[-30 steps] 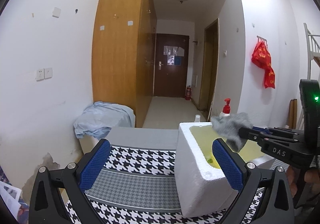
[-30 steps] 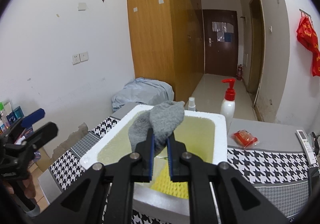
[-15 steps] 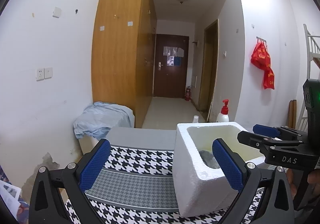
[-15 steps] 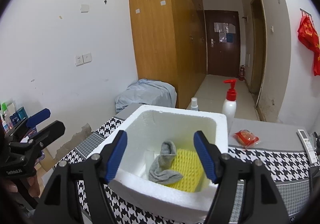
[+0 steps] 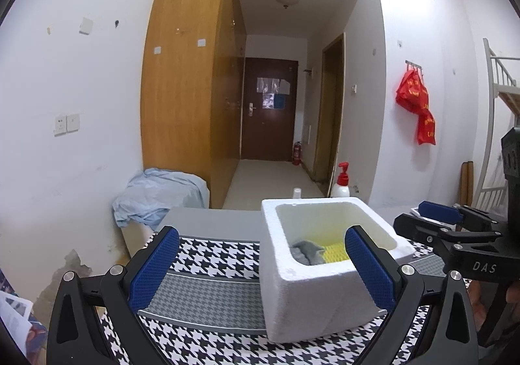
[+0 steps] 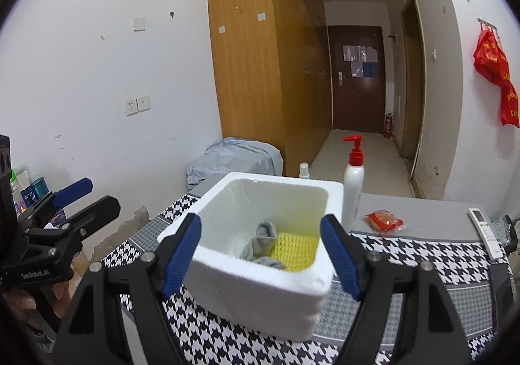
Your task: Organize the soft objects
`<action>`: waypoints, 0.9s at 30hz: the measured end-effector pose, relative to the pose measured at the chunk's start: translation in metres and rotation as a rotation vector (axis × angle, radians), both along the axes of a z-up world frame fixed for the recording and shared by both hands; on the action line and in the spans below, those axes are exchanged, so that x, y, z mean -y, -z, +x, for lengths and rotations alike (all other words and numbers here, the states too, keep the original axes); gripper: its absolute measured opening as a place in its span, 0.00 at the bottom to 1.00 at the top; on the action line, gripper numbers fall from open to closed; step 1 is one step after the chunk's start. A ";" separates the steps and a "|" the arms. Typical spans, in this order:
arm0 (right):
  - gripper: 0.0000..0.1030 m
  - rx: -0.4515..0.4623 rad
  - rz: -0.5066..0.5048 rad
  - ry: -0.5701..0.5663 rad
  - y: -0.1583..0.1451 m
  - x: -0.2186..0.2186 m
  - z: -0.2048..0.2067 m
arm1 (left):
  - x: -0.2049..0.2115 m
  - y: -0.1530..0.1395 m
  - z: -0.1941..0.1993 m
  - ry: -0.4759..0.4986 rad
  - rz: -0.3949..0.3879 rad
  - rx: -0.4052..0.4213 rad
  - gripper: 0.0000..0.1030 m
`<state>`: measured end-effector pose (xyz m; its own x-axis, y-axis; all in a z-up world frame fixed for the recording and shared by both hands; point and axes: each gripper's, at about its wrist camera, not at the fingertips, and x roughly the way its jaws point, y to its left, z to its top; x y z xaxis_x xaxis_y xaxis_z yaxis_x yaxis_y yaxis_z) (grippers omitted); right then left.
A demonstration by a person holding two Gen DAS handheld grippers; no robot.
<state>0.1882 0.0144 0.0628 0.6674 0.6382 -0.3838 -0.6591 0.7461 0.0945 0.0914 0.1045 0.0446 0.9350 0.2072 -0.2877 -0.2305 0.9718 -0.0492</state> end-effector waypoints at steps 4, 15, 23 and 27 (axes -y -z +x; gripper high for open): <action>0.82 0.018 0.015 0.016 -0.001 0.014 -0.010 | 0.010 -0.002 -0.006 0.001 -0.001 -0.003 0.99; 1.00 0.054 0.054 0.090 -0.004 0.056 -0.036 | 0.047 -0.004 -0.015 0.032 0.045 -0.008 0.99; 1.00 0.068 0.064 0.108 -0.002 0.079 -0.052 | 0.062 -0.002 -0.026 0.011 0.043 0.011 0.99; 1.00 0.088 0.051 0.115 0.002 0.085 -0.065 | 0.067 0.000 -0.030 0.020 0.047 0.015 0.99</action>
<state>0.1233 -0.0707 0.0607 0.7667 0.5731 -0.2893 -0.5771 0.8127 0.0802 0.0612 0.0372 0.0447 0.9433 0.2011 -0.2641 -0.2103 0.9776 -0.0070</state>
